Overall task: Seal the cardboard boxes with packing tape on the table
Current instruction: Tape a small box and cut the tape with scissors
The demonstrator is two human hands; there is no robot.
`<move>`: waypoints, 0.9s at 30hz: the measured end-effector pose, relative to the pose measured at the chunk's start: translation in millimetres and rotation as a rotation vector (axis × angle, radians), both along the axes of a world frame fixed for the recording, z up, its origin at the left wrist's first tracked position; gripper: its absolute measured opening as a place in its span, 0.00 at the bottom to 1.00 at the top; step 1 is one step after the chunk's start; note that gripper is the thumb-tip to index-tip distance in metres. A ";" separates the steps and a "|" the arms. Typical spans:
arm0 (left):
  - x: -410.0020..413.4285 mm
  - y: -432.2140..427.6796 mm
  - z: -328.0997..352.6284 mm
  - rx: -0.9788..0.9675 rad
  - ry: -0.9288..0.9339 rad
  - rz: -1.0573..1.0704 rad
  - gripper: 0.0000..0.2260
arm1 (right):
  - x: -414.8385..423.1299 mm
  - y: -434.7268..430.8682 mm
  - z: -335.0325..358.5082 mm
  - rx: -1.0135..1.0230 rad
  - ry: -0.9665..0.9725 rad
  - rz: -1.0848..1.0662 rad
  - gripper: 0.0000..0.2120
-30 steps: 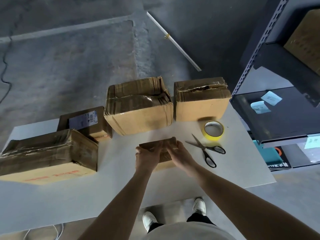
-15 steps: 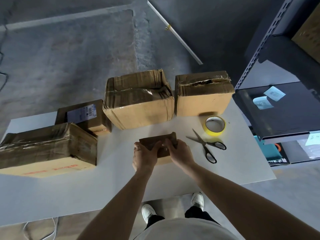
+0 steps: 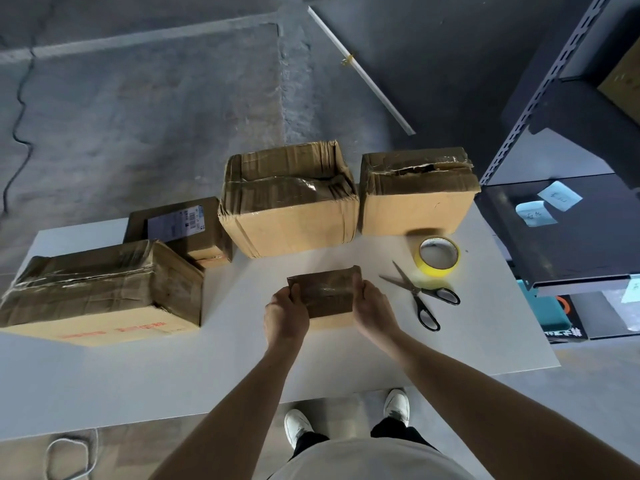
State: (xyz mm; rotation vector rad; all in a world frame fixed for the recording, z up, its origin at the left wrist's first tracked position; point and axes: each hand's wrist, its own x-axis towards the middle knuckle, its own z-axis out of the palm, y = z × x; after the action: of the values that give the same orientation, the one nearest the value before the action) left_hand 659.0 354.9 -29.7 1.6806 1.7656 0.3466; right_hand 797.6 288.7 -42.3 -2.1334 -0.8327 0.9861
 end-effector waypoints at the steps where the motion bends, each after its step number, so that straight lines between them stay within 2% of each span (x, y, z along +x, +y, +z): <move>1: -0.6 1.2 -0.6 0.000 -0.001 -0.005 0.19 | 0.1 -0.6 0.9 0.002 0.015 -0.011 0.27; 4: -1.8 1.0 3.8 0.000 -0.020 -0.014 0.20 | 0.5 0.1 4.6 0.016 0.025 -0.021 0.30; 7: -1.8 0.6 2.9 -0.032 -0.045 -0.039 0.22 | -0.7 -0.4 7.9 -0.006 -0.101 0.076 0.22; 12: 6.8 0.0 -5.4 -0.187 -0.149 0.032 0.29 | -10.2 11.1 12.2 -0.040 0.007 -0.099 0.36; 16: 10.3 1.0 -6.8 -0.283 -0.253 0.146 0.24 | -12.4 16.6 4.6 -0.119 0.038 -0.160 0.39; 20: 9.1 1.7 -9.2 -0.250 -0.261 0.105 0.16 | -10.9 17.9 -0.3 -0.134 0.023 -0.163 0.43; 23: 6.8 3.8 -9.3 -0.240 -0.224 0.068 0.17 | -9.6 18.4 0.7 -0.131 0.018 -0.151 0.43; 27: 3.9 5.5 -10.6 -0.239 -0.193 0.061 0.20 | -6.8 16.9 2.2 -0.105 0.008 -0.120 0.38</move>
State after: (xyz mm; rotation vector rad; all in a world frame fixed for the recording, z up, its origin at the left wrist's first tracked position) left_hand 662.9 360.3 -40.4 1.3807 1.6473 0.3012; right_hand 790.7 305.6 -40.1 -2.2384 -0.6539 0.9945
